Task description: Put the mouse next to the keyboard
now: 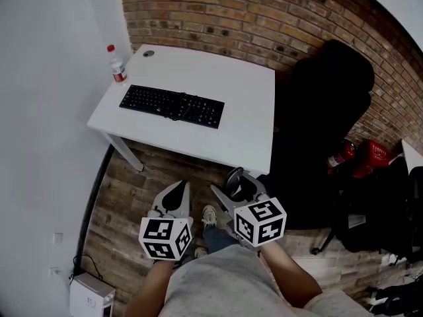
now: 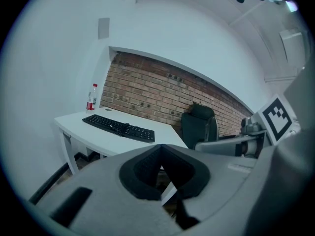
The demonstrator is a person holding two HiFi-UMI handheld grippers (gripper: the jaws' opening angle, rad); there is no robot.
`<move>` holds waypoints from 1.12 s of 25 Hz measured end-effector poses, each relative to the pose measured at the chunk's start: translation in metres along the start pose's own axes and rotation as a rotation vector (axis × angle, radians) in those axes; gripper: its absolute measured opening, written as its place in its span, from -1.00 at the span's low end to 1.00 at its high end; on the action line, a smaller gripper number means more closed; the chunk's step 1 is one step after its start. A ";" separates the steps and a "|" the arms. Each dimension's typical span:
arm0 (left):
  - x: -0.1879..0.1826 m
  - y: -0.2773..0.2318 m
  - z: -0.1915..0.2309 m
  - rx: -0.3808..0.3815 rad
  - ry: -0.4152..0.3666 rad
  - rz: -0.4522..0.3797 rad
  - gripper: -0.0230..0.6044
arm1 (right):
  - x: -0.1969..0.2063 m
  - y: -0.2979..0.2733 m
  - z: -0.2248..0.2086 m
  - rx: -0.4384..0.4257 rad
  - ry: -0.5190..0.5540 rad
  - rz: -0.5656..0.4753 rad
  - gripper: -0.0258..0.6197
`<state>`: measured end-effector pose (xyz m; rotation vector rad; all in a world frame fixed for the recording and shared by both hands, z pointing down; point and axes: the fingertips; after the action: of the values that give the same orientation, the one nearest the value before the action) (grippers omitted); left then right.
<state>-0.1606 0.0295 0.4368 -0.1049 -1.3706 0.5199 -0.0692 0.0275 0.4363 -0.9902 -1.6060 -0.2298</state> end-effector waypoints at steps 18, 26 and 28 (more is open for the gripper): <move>-0.065 -0.188 -0.016 0.038 -0.085 0.047 -0.96 | -0.063 -0.080 -0.169 0.059 -0.131 -0.013 0.04; -0.068 -0.254 -0.024 0.054 -0.113 0.098 -0.96 | -0.064 -0.103 -0.234 0.111 -0.216 0.017 0.04; -0.070 -0.267 -0.026 0.057 -0.118 0.107 -0.96 | -0.061 -0.108 -0.246 0.120 -0.235 0.026 0.04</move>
<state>-0.0656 -0.2287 0.4662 -0.1033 -1.4700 0.6630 0.0293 -0.2224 0.4955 -0.9718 -1.7962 0.0020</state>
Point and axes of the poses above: the fingertips, and each gripper's own axes: y backward along the fingers, z to its left, x out of its underside, and after that the axes turned 15 degrees about -x, right-handed
